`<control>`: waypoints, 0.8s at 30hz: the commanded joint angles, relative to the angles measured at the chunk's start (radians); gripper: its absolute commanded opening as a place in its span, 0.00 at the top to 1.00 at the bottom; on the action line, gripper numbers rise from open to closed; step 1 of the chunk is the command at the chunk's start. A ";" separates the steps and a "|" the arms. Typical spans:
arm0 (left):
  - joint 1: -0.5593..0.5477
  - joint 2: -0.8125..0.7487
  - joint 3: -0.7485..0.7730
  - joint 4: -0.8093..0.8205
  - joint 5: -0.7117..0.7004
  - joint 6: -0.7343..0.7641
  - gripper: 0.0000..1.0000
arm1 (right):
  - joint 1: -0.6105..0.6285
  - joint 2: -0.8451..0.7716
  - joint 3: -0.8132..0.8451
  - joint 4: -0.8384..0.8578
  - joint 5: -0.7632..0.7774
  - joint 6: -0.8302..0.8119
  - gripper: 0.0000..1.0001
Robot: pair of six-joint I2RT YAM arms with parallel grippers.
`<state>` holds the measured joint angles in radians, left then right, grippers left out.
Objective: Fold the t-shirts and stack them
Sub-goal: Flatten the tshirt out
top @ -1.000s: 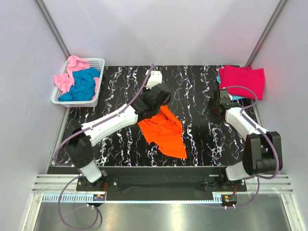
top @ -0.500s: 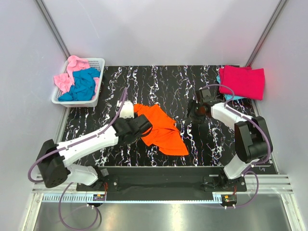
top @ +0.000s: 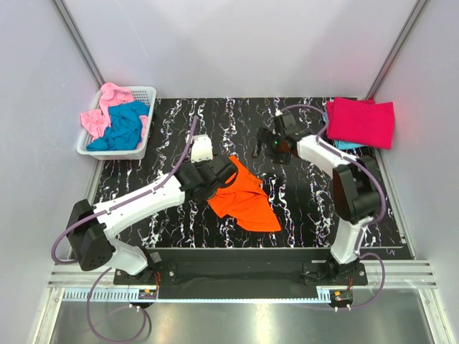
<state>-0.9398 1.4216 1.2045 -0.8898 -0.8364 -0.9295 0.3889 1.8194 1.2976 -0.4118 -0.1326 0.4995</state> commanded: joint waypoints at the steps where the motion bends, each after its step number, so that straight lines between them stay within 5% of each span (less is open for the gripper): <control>1: 0.045 -0.026 -0.005 0.104 0.100 0.051 0.18 | 0.001 0.118 0.155 0.030 -0.073 -0.048 0.00; 3: 0.073 -0.056 -0.049 0.132 0.132 0.057 0.18 | 0.005 0.212 0.271 0.019 -0.126 -0.053 0.00; 7: 0.127 -0.090 -0.103 0.160 0.187 0.084 0.18 | 0.018 0.325 0.432 0.010 -0.154 -0.036 0.41; 8: 0.137 -0.095 -0.112 0.167 0.203 0.093 0.18 | 0.019 0.343 0.483 0.008 -0.163 -0.030 0.63; 9: 0.162 -0.107 -0.129 0.186 0.238 0.101 0.19 | 0.019 0.383 0.508 0.007 -0.179 -0.026 0.66; 24: 0.246 -0.142 -0.207 0.242 0.319 0.159 0.19 | 0.117 0.534 0.626 -0.042 -0.249 -0.024 0.56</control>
<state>-0.6994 1.3148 1.0100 -0.6910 -0.5411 -0.7864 0.4824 2.3455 1.8919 -0.4427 -0.3611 0.4713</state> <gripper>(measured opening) 0.815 0.434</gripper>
